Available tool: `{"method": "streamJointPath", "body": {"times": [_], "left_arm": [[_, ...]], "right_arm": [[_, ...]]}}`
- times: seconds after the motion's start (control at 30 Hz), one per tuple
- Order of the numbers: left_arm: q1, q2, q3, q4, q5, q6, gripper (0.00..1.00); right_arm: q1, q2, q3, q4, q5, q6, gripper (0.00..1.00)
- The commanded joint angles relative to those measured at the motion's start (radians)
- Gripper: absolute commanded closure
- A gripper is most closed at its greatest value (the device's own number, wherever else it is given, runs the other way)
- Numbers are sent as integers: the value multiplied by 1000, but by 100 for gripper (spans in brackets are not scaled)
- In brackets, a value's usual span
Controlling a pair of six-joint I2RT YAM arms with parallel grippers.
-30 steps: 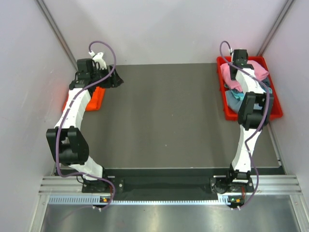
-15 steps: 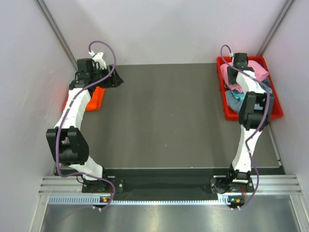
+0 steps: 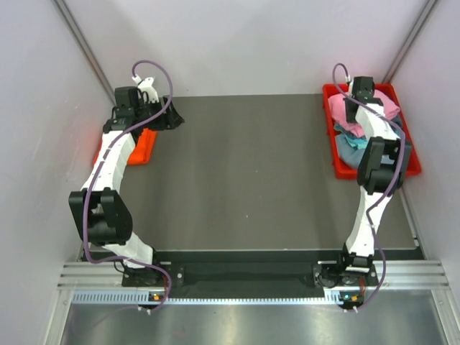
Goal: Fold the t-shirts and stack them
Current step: Grab the tshirt from the pile, then move the tshirt to the center of the board
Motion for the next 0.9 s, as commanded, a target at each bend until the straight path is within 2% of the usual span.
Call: {"method": "streamJointPath", "body": {"times": [0.0,0.17,0.3,0.43,0.47,0.57,0.63,0.77,0.83,0.87], "left_arm": [[-13,6,50,46,22,-19,29],[-26,6,30,31,-62,-10,28],[-70,52,108,-101,-111,70,27],[-73,52,78,-66,-86,41,27],[-75,50,76,-65,-73,33,26],[-79,50,72,-55,-75,24,26],[-79,47,72,-52,-82,21,26],[-79,41,64,-42,-95,9,25],[-79,38,55,-38,-90,4,26],[-79,36,50,-35,-89,3,26]], "right_arm": [[-16,-165,75,-12,-36,23,100],[18,-354,151,7,-162,-23,100],[67,-473,188,47,-280,-81,100],[171,-590,205,47,-386,-104,100],[239,-612,194,49,-407,-141,100],[394,-685,174,84,-411,-184,100],[471,-704,191,118,-411,-150,100],[504,-681,288,152,-383,-49,100],[505,-682,241,165,-369,-46,100],[502,-691,142,173,-356,-58,100]]}}
